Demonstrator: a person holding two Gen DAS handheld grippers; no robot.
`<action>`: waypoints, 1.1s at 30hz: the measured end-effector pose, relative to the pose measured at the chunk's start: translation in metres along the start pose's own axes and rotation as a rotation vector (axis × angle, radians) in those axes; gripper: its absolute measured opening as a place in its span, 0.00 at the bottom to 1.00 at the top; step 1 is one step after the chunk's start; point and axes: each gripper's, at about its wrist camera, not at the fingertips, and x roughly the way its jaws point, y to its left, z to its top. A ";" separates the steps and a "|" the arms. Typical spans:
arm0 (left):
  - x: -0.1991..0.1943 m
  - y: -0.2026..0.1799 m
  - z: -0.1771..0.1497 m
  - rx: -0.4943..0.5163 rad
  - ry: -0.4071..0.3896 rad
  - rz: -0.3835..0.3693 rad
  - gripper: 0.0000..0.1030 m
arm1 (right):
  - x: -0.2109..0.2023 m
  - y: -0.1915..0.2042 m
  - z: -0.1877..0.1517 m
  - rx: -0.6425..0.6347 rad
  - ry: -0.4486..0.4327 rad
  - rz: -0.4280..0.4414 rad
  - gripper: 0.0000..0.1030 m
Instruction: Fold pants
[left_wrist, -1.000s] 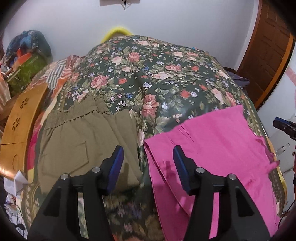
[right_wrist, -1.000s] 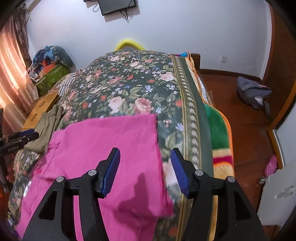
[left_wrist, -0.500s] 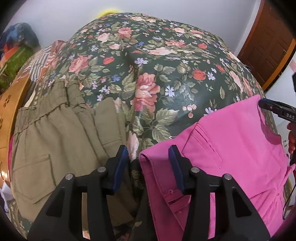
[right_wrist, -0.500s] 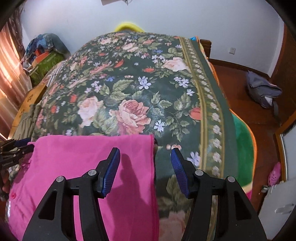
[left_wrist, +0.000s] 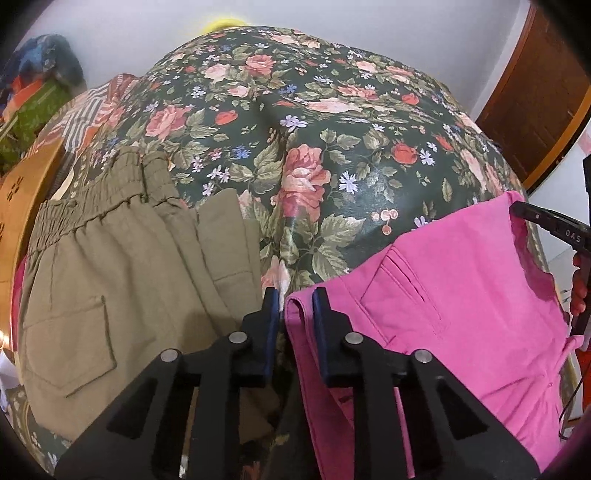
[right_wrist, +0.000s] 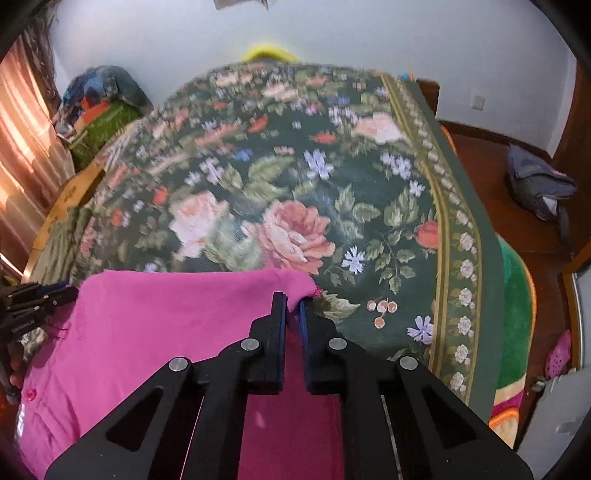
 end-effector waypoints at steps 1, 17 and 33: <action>-0.002 0.000 -0.001 0.001 -0.001 -0.001 0.17 | -0.005 0.003 0.000 -0.005 -0.012 0.006 0.06; -0.037 -0.008 0.004 0.022 -0.072 0.005 0.02 | -0.047 0.018 0.005 -0.041 -0.109 0.010 0.05; -0.176 -0.031 0.027 0.075 -0.316 -0.022 0.02 | -0.149 0.049 0.028 -0.072 -0.330 0.045 0.05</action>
